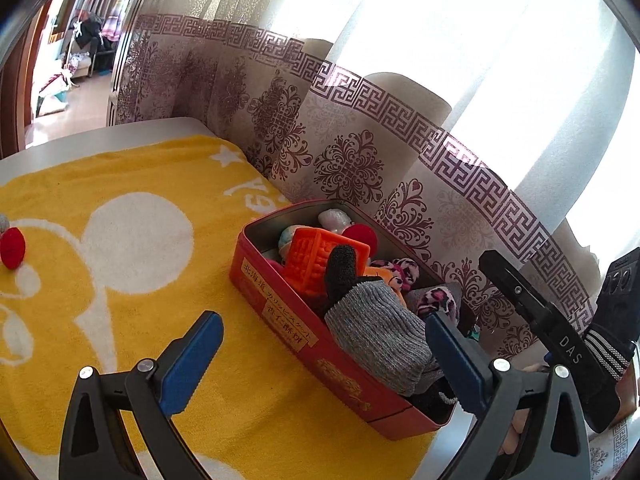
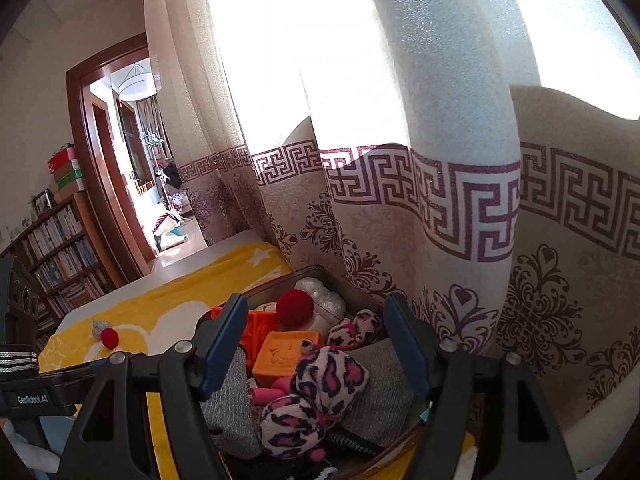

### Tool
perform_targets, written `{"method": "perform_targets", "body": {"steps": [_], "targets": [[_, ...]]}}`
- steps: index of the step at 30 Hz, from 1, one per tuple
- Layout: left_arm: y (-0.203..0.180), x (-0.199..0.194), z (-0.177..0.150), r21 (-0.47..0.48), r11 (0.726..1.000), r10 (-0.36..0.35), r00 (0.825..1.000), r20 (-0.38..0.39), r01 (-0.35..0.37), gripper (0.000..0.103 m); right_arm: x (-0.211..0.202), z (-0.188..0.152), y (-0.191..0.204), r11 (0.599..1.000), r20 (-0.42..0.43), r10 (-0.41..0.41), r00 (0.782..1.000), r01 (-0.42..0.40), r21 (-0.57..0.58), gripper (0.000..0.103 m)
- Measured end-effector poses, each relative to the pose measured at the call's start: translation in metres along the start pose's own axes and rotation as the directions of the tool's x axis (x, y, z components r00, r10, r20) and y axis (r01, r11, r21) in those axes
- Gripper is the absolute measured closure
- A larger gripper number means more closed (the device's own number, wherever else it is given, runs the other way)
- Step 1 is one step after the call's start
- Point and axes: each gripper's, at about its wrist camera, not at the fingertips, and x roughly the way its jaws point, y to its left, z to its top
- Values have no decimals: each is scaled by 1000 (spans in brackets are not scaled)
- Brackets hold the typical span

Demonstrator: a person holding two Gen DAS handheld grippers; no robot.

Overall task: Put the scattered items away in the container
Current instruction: 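Carry the sock and red ball to the red tin and release both inside, then move both tools back over the knotted grey sock and last red ball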

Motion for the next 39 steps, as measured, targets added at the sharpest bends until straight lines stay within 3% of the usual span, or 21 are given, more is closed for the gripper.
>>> {"method": "perform_targets", "body": {"steps": [12,29,35,39], "targets": [[0,26,-11,31,998,54,997,-50,-53,1,1,-3,-2,1000,-12,5,1000,-5,15,29],[4,29,-11,39,998,46,998,-50,-45,1,-1,-7,13,1000,-15,20,1000,-20,-12,29],[23,3,-6,4,998,70,998,-5,-70,1,1,-2,36,996,-26,78,997,-79,-42,29],[53,-18,-1,-42,993,109,994,25,-108,1,11,-1,62,983,-80,169,982,-174,-61,26]]}}
